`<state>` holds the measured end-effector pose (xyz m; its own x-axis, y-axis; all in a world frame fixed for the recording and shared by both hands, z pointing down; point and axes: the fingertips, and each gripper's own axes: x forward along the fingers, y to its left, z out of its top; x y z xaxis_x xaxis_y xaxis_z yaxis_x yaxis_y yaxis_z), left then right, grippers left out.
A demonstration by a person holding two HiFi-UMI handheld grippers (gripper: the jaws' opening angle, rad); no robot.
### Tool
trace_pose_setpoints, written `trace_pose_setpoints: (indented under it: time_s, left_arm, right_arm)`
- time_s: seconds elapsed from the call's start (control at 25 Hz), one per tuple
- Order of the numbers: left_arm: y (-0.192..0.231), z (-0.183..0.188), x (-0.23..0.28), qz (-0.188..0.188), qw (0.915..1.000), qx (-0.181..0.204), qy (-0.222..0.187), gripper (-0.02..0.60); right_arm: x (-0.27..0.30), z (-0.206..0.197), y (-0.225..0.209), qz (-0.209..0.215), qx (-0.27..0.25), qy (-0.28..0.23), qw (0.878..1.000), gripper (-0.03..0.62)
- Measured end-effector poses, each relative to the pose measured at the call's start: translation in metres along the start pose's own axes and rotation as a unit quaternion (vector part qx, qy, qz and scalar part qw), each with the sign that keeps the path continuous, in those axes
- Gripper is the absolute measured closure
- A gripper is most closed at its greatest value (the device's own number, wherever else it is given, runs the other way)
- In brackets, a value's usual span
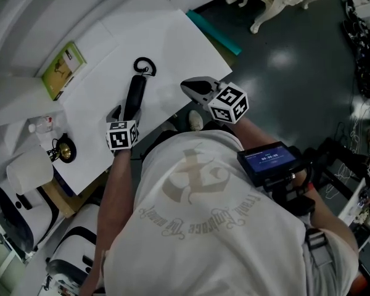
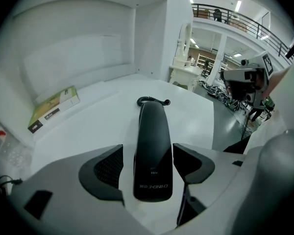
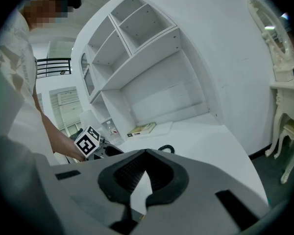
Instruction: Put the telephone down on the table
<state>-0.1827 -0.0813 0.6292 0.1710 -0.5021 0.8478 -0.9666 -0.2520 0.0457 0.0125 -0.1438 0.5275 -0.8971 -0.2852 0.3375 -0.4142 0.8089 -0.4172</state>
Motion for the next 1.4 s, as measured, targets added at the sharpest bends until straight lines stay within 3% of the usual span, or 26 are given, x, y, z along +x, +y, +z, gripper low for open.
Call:
trace_pose_setpoints:
  time_s: [0.4,0.8,1.0,1.24,1.4]
  left_arm:
    - [0.008,0.008,-0.039,0.020,0.9967,-0.051,-0.060,0.258]
    - [0.015,0.012,-0.080,0.024,0.9855,-0.097,-0.137,0.305]
    - [0.014,0.010,-0.099,0.016,0.9775,-0.102,-0.184,0.387]
    - [0.004,0.008,-0.117,0.016,0.9674,-0.127,-0.218,0.553]
    - [-0.002,0.000,-0.124,-0.007,0.9627,-0.137,-0.233,0.569]
  right_arm:
    - [0.018,0.008,0.013,0.030,-0.021,0.006,0.999,0.579]
    - [0.043,0.022,0.029,0.060,-0.044,0.012,0.997,0.579]
    - [0.059,0.025,0.042,0.079,-0.057,0.011,0.995,0.579]
    - [0.067,0.033,0.056,0.101,-0.072,0.014,0.992,0.579]
    - [0.069,0.031,0.064,0.109,-0.077,0.019,0.991,0.579]
